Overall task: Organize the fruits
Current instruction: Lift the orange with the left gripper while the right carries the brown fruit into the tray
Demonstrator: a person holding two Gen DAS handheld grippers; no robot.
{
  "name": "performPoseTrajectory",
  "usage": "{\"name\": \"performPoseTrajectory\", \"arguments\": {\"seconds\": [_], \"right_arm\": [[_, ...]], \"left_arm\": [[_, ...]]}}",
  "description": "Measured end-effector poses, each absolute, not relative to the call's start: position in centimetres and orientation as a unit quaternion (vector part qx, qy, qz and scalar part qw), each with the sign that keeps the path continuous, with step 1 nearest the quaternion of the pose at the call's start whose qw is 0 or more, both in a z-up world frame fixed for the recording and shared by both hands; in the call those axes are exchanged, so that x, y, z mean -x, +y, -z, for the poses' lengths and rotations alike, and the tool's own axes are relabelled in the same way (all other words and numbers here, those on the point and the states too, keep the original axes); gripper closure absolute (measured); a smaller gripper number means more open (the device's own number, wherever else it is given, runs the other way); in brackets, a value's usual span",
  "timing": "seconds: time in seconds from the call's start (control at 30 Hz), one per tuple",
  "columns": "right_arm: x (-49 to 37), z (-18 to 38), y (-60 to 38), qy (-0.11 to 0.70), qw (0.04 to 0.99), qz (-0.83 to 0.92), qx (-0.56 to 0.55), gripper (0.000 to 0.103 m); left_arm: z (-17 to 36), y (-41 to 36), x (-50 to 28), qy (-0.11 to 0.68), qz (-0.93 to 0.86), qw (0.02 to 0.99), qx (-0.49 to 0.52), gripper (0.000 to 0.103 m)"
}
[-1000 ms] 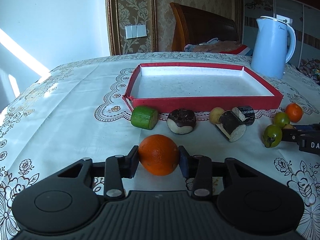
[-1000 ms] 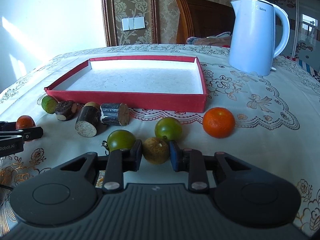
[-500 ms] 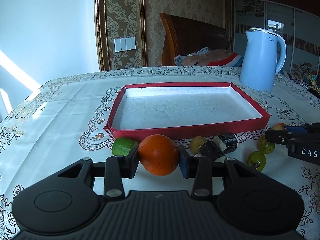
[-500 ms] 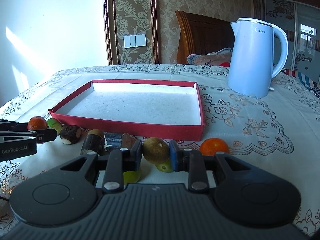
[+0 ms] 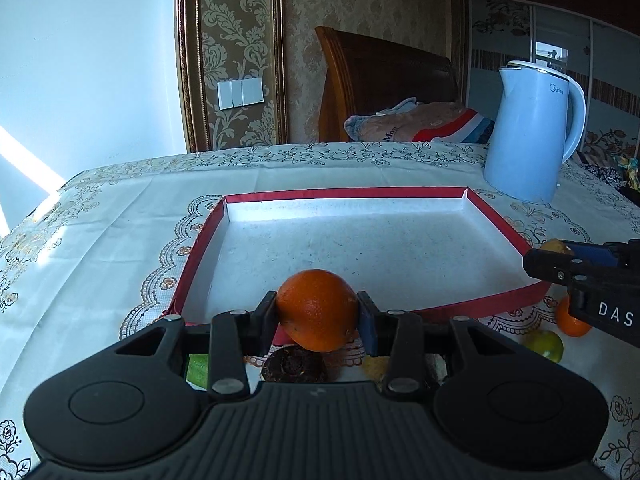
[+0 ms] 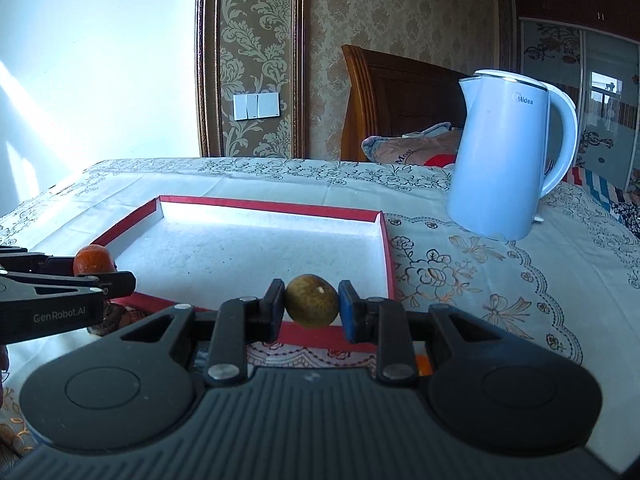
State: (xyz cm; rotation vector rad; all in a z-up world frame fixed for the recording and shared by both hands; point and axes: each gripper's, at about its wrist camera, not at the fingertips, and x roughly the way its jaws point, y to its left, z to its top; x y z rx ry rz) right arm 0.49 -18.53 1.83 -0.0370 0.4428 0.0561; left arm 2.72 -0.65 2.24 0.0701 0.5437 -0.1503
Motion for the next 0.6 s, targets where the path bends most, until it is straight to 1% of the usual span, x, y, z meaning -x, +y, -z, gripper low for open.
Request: {"name": "performPoseTrajectory", "arguments": {"seconds": [0.23,0.4,0.6], "right_arm": [[-5.4,-1.8,-18.4,0.225,0.974,-0.01,0.025,0.076],[-8.9,-0.9,-18.9,0.252,0.968,-0.002,0.01,0.076],[-11.8,0.1,-19.1,0.277,0.961,0.004,0.009,0.076]], "left_arm": [[-2.2,-1.8,-6.8,0.277,0.062,0.958,-0.037,0.063],[-1.3,-1.8,-9.8,0.301,0.052,0.952,-0.026,0.063],[-0.7,-2.1,-12.4,0.312,0.037,0.949,-0.036,0.063]]}}
